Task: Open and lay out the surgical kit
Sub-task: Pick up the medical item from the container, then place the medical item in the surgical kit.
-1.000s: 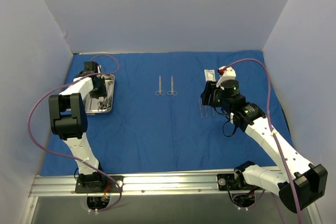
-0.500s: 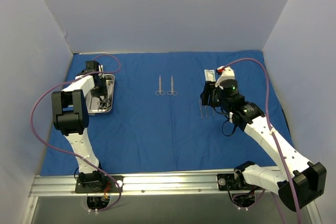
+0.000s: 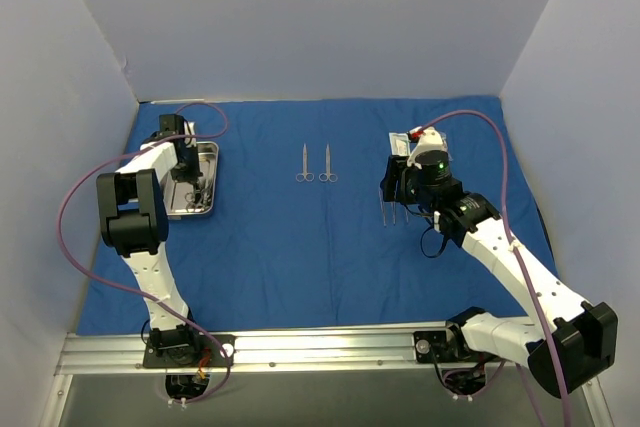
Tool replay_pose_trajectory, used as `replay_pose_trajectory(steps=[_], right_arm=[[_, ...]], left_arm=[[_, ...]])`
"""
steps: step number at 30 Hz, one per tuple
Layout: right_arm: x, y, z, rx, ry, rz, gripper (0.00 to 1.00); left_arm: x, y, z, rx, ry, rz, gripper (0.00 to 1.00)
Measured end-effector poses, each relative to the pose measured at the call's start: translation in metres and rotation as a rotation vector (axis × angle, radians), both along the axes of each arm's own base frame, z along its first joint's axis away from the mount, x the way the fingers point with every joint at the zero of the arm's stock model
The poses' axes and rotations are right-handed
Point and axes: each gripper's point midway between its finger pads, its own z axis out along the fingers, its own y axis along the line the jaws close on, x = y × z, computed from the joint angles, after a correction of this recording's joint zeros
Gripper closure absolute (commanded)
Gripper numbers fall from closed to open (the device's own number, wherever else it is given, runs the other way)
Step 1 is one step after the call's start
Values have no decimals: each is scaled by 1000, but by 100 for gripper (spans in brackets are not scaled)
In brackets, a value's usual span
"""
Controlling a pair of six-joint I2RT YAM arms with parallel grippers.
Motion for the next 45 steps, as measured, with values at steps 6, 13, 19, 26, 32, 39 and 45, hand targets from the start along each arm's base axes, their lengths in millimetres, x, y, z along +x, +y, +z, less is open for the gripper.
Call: replay_pose_trajectory(steps=[6, 13, 19, 26, 32, 39, 45], right_arm=[[0, 0, 0, -2, -1, 1, 48], [0, 0, 0, -2, -2, 1, 48], [-1, -1, 4, 3, -11, 1, 48], [-3, -2, 13, 15, -36, 1, 48], [-7, -3, 20, 23, -53, 1, 44], [-12, -7, 31, 34, -81, -2, 32], [-15, -11, 45, 37, -106, -12, 27]], left_arm=[[0, 1, 1, -6, -1, -5, 98], [-6, 11, 5, 37, 15, 12, 98], [-5, 19, 29, 76, -30, 31, 98], [-2, 20, 76, 87, -133, 52, 98], [-14, 1, 105, 65, -189, 69, 98], [-47, -100, 128, -7, -228, -45, 98], [-84, -198, 127, -90, -228, -152, 98]])
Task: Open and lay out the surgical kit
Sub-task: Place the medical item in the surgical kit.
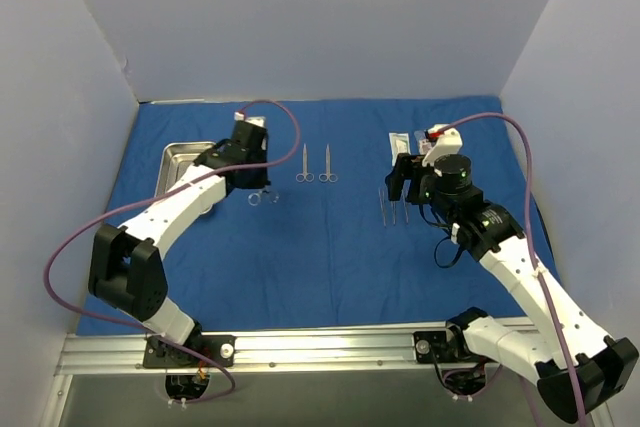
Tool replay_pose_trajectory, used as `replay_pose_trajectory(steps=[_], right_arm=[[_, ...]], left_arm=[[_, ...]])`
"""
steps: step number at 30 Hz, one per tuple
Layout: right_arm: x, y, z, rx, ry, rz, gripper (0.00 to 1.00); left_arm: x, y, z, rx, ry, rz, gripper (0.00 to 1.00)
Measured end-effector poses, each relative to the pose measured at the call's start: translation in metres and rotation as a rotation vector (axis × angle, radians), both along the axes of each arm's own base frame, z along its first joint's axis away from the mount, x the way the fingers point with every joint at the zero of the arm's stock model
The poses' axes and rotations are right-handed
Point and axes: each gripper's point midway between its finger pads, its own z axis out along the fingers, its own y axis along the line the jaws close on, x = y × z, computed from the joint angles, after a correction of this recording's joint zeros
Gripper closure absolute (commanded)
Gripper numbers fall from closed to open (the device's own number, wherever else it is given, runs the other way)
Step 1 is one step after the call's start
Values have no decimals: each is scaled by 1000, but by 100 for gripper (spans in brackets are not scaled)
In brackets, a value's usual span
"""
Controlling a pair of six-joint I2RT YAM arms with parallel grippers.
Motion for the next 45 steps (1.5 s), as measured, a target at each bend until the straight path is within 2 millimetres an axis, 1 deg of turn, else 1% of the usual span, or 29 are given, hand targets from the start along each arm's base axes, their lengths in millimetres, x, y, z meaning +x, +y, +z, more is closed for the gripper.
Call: replay_pose_trajectory(steps=[3, 5, 9, 12, 15, 18, 20, 24, 28, 31, 35, 42, 44, 45], right_arm=[[-3, -3, 7, 3, -15, -7, 23], [-6, -6, 10, 2, -21, -14, 22], [-12, -12, 14, -1, -31, -30, 17], [-16, -17, 17, -6, -36, -44, 15], [-20, -22, 20, -7, -43, -57, 14], [-22, -25, 22, -8, -48, -63, 14], [-24, -26, 22, -8, -48, -63, 14], [-27, -28, 20, -18, -38, -63, 13], [-28, -29, 18, -26, -32, -63, 14], [-29, -29, 18, -30, -31, -62, 14], [-29, -30, 18, -36, -30, -60, 14], [-29, -30, 18, -40, -31, -61, 14], [-29, -30, 17, -41, -30, -61, 14], [-29, -30, 17, -41, -30, -61, 14]], left_arm=[[-16, -34, -8, -15, 18, -34, 98], [-25, -54, -17, -17, 35, -48, 98], [-40, -89, -44, 8, 86, -71, 98], [-50, -118, -61, 16, 115, -98, 98], [-59, -145, -74, 14, 135, -124, 98], [-63, -164, -83, 11, 148, -138, 98], [-64, -170, -88, 12, 154, -142, 98], [-61, -177, -100, 17, 170, -130, 98], [-58, -178, -116, 44, 186, -122, 98], [-54, -180, -122, 60, 187, -115, 98], [-51, -182, -123, 56, 183, -100, 98], [-52, -182, -123, 44, 191, -74, 98], [-52, -183, -123, 41, 192, -70, 94], [-52, -183, -123, 40, 192, -69, 91]])
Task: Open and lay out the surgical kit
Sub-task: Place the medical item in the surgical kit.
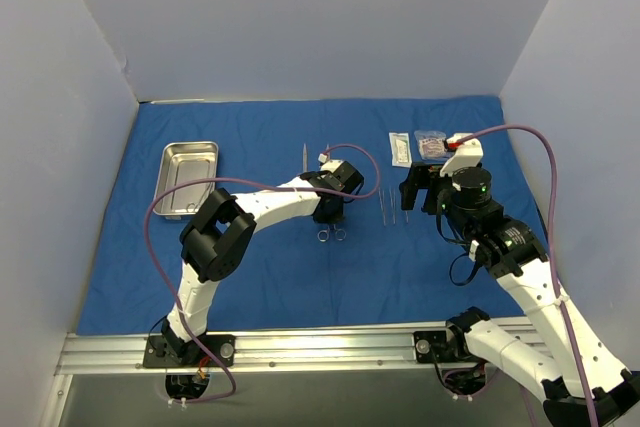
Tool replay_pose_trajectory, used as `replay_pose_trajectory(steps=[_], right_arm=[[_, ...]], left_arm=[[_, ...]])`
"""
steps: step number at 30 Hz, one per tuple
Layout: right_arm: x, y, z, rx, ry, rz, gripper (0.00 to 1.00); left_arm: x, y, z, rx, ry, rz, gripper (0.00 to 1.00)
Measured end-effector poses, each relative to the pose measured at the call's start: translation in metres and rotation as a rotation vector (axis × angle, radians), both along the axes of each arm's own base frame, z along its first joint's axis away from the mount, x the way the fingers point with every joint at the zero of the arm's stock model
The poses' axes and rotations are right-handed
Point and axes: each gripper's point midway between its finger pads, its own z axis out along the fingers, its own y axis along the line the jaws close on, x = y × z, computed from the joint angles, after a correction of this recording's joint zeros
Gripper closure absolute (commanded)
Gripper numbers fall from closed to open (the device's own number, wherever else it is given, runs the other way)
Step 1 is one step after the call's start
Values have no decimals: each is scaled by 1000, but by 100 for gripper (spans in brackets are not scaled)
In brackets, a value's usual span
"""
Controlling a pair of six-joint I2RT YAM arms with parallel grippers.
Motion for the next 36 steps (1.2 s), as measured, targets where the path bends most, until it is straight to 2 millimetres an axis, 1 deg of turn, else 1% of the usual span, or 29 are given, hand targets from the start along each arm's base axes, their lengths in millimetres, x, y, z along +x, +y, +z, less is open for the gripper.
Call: replay_pose_trajectory(steps=[2, 3, 7, 14, 16, 17, 20, 22, 25, 27, 28, 29, 30, 31, 33, 36], right_arm=[[0, 0, 0, 1, -1, 0, 14], [0, 0, 0, 1, 0, 0, 14], [0, 0, 0, 1, 0, 0, 14], [0, 0, 0, 1, 0, 0, 14], [0, 0, 0, 1, 0, 0, 14], [0, 0, 0, 1, -1, 0, 14], [0, 0, 0, 1, -1, 0, 14], [1, 1, 0, 2, -2, 0, 14], [4, 2, 1, 4, -5, 1, 14], [6, 3, -1, 3, -2, 1, 15], [7, 4, -2, 1, 2, 1, 14], [7, 4, -3, 0, 5, 2, 15], [8, 5, -4, -1, 8, 2, 15], [9, 6, -5, 0, 12, 7, 15], [11, 8, -7, 0, 17, 12, 15], [15, 12, -8, 5, 20, 23, 16]], left_arm=[[0, 0, 0, -1, 0, 2, 85], [0, 0, 0, -1, 0, 1, 79], [-1, -1, 0, -3, 4, -6, 68], [-1, -1, 0, -1, 5, -14, 58], [-2, 1, 3, 3, 3, -18, 57], [-2, 3, 7, 9, 1, -22, 54], [-1, 10, 29, 11, -27, -26, 52], [2, 13, 51, -10, -63, -29, 46], [13, 24, 94, -63, -131, -12, 41], [24, 39, 122, -96, -179, 13, 36], [30, 50, 135, -107, -203, 26, 36], [38, 65, 148, -115, -232, 44, 35], [45, 80, 158, -115, -254, 59, 33], [50, 96, 165, -109, -271, 73, 31], [60, 132, 174, -80, -293, 104, 30], [73, 183, 177, -34, -301, 145, 32]])
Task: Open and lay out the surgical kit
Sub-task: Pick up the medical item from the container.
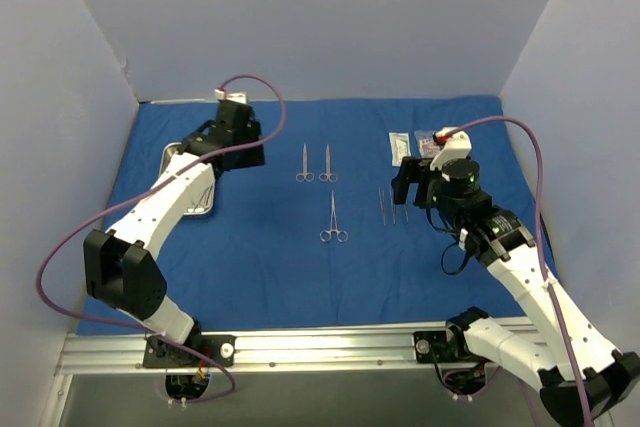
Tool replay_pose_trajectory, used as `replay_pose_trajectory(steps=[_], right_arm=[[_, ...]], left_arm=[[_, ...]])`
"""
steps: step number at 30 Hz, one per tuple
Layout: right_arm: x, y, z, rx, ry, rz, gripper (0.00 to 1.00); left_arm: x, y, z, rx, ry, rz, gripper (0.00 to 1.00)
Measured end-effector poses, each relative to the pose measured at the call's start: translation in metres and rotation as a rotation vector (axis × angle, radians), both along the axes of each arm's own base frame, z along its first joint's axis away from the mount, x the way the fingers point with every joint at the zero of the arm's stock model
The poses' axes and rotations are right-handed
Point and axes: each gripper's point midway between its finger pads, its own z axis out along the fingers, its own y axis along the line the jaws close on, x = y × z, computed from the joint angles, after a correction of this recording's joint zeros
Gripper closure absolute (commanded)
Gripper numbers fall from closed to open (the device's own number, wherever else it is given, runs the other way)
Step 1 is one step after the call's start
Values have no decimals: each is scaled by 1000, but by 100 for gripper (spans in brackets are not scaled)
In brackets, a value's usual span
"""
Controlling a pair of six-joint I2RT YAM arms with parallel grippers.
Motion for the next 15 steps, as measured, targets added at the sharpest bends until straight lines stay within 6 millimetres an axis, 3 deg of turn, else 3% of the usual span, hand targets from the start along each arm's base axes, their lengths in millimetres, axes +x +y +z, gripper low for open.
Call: replay_pose_trajectory(steps=[8, 11, 15], right_arm=[[11, 10, -7, 3, 18, 22, 16], [13, 12, -9, 1, 26, 26, 16], [16, 14, -11, 0, 30, 34, 17]], left_arm=[[1, 118, -40, 101, 111, 110, 43], [2, 144, -55, 132, 154, 135, 46], [7, 159, -83, 160, 214, 137, 52]])
